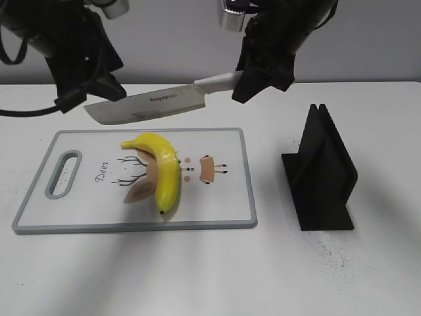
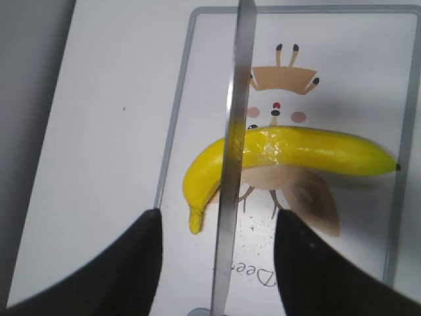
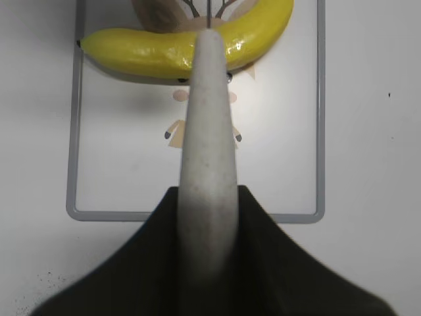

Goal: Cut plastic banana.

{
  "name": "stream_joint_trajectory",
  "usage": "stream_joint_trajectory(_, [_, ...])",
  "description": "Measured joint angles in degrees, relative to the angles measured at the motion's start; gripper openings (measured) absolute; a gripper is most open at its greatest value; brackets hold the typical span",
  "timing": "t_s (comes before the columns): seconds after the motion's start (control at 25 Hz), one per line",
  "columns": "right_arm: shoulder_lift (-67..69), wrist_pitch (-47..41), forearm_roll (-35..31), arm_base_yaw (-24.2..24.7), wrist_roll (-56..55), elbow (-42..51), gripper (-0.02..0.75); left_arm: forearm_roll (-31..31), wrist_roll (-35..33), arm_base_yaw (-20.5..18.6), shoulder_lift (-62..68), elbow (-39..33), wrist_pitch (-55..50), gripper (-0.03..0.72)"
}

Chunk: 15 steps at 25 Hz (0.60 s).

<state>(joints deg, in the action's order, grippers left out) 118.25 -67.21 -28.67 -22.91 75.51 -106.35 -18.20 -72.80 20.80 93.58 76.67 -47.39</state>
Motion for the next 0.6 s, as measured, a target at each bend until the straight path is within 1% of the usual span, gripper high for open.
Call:
stream_joint_trajectory(0.28, [0.2,0.0,-1.6,0.0,2.4,0.0,0.162,0.2,-1.1,0.2,5.3,0.1,0.2,0.506])
stream_joint_trajectory(0.32, [0.2,0.0,-1.8,0.0,2.6,0.0,0.162,0.2,-1.1,0.2,5.9,0.1,0.4,0.495])
stream_joint_trajectory(0.4, [0.2,0.0,-2.1,0.0,2.9,0.0,0.162,0.2,-1.2,0.2,6.6,0.1,0.6,0.447])
stream_joint_trajectory(0.44, [0.2,0.0,-2.5,0.0,3.0,0.0,0.162,0.2,-1.2,0.2,7.0,0.1,0.6,0.399])
stream_joint_trajectory(0.48, [0.2,0.0,-3.0,0.0,3.1,0.0,0.162,0.2,-1.2,0.2,7.2,0.1,0.6,0.330])
stream_joint_trajectory(0.52, [0.2,0.1,-3.5,0.0,3.1,0.0,0.162,0.2,-1.2,0.2,7.5,0.1,0.6,0.258])
stream_joint_trajectory(0.56, [0.2,0.1,-3.7,0.0,3.2,0.0,0.162,0.2,-1.2,0.2,7.5,0.1,0.6,0.163])
stream_joint_trajectory(0.6, [0.2,0.0,-3.7,0.0,3.3,0.0,0.162,0.2,-1.2,0.2,7.6,0.1,0.6,0.092])
